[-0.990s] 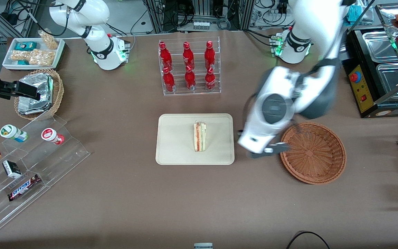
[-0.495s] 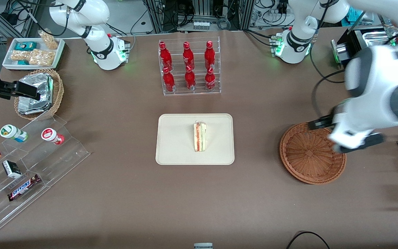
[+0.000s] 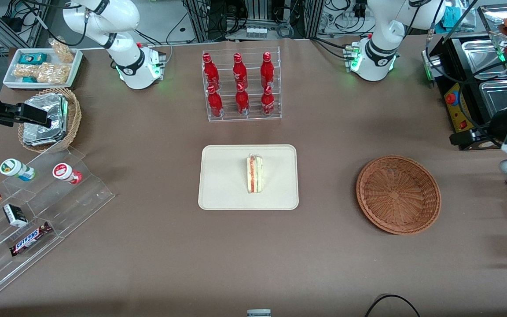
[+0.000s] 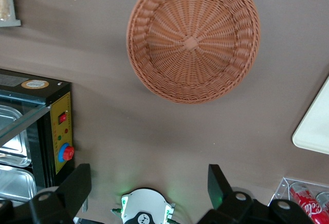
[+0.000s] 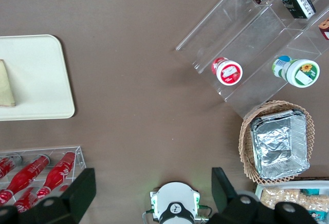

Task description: Place sandwich from basket to tray

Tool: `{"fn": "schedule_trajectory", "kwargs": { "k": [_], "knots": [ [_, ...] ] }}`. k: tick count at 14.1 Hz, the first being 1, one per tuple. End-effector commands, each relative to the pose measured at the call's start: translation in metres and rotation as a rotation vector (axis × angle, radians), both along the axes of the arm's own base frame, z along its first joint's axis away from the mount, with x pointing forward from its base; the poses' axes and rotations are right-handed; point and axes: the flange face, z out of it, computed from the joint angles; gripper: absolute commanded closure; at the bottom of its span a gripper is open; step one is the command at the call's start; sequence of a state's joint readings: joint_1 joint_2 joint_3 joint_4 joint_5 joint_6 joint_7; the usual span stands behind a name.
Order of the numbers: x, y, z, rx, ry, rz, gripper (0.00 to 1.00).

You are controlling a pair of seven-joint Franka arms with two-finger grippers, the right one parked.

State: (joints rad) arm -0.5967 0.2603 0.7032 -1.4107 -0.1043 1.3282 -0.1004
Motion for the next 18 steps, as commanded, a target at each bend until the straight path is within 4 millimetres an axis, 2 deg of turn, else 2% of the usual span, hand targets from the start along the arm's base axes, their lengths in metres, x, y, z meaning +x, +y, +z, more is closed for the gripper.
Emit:
{"fn": "schedule_trajectory", "kwargs": {
  "k": [1, 3, 4, 5, 7, 8, 9, 11, 17, 18],
  "knots": [
    [0.003, -0.034, 0.003, -0.009, -0.006, -0.057, 0.00],
    [0.003, -0.043, 0.015, -0.017, -0.029, -0.074, 0.00],
    [0.001, -0.045, 0.027, -0.031, -0.054, -0.082, 0.00],
    [-0.005, -0.059, 0.038, -0.054, -0.073, -0.119, 0.00],
    [-0.003, -0.039, 0.037, -0.094, -0.065, -0.100, 0.00],
    [-0.009, -0.057, 0.043, -0.116, -0.060, -0.156, 0.00],
    [-0.013, -0.053, 0.052, -0.110, -0.072, -0.158, 0.00],
    [-0.025, -0.062, 0.069, -0.082, -0.098, -0.159, 0.00],
    [-0.070, -0.068, 0.075, -0.048, -0.056, -0.117, 0.00],
    [-0.069, -0.066, 0.075, -0.052, -0.062, -0.114, 0.00]
  ]
}}
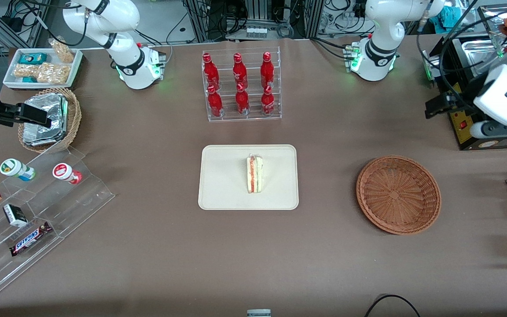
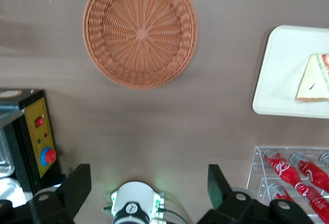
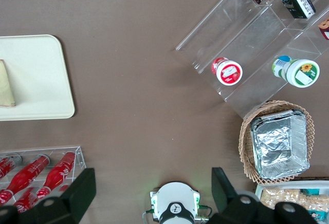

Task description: Place sandwich from basket to tray

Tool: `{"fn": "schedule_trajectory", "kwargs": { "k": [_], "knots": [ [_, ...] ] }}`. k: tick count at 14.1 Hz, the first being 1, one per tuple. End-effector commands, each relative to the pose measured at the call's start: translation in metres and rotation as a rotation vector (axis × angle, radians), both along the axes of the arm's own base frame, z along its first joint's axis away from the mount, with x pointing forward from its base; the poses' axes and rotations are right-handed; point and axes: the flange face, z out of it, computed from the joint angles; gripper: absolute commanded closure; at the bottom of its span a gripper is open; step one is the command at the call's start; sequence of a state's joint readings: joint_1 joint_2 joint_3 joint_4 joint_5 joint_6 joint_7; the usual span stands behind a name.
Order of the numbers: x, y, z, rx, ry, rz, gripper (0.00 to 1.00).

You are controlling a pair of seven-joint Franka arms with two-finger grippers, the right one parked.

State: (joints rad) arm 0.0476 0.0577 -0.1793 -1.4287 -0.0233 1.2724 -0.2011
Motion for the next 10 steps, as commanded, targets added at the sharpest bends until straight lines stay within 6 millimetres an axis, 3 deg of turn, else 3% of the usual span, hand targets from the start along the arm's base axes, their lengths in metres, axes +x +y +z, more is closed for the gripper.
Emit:
{"fn": "schedule_trajectory", "kwargs": {
  "k": [1, 10],
  "knots": [
    [-0.0135, 0.0049, -0.0017, 0.025, 0.006, 0.016, 0.00],
    [-0.0071, 0.0037, 0.0008, 0.032, -0.006, 0.014, 0.00]
  ]
}}
